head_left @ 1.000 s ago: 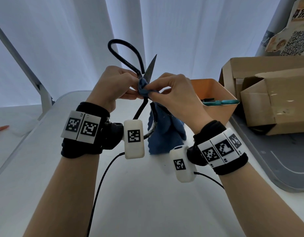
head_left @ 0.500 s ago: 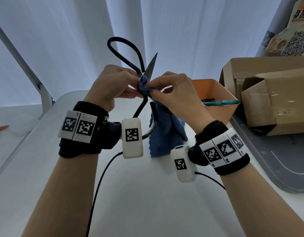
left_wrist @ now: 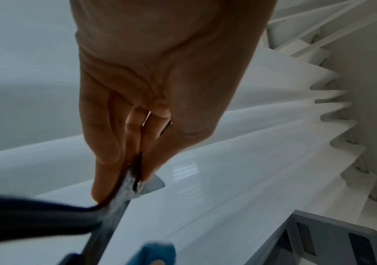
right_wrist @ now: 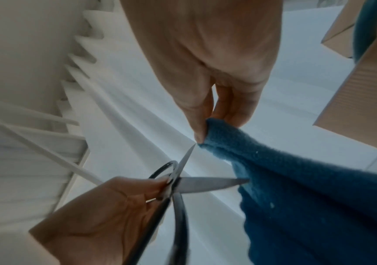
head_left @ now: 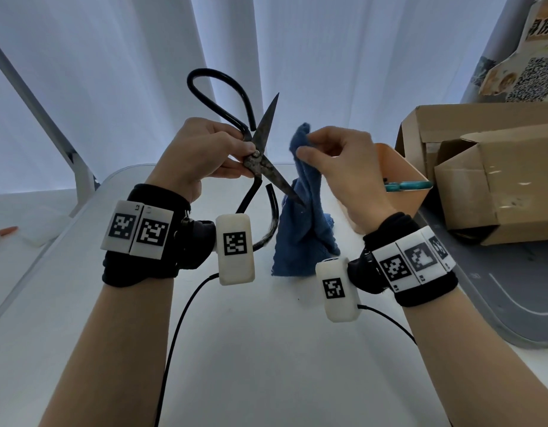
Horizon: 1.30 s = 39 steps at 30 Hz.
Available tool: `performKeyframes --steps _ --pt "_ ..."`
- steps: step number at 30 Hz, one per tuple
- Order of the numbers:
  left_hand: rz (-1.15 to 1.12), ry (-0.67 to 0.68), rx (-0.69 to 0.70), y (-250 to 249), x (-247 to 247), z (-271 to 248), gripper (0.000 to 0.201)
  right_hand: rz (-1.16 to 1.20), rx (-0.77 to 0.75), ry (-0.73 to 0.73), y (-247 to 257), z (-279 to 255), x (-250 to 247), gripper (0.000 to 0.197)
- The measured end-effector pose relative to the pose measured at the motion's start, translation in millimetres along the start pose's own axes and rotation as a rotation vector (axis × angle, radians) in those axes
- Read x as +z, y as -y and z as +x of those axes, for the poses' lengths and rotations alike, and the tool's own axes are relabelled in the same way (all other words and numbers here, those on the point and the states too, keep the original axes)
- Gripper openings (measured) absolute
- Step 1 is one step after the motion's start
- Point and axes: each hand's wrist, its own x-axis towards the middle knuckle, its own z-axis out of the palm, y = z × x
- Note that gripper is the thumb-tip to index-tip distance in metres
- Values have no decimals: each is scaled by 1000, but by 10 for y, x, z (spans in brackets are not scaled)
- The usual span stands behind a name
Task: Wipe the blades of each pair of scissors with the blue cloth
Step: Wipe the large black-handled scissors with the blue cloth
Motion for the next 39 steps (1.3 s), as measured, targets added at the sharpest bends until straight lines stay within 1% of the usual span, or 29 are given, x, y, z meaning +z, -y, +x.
performKeyframes --steps 3,8,10,13,18,20,22,25,27,30,35,39 --pt "13 -10 3 1 -19 3 17 4 51 -93 -51 45 -35 15" --pt "41 -7 12 0 -8 5 15 -44 94 -166 -71 73 -52 20" --pt "48 -11 13 1 -5 10 14 -27 101 -199 -67 65 -47 19" --pt "53 -10 20 2 8 12 13 89 121 -219 -56 61 -15 14" --pt "58 -6 36 11 37 13 12 197 115 -75 -3 31 79 11" --pt "58 -9 37 16 44 16 13 135 98 -34 5 2 103 13" --pt "55 -12 36 19 38 21 13 48 84 -22 2 -16 103 14" --pt "60 -9 35 18 28 24 12 0 73 -39 -9 -15 62 10" --pt "62 -4 35 14 28 19 11 46 82 -38 5 -17 44 9" --pt "68 7 39 8 47 5 8 131 44 -12 77 -43 47 14" --pt "74 22 29 -2 63 4 14 135 -86 216 176 -123 111 18" --pt "51 -11 7 -5 44 10 16 -75 -148 344 216 -161 125 24"
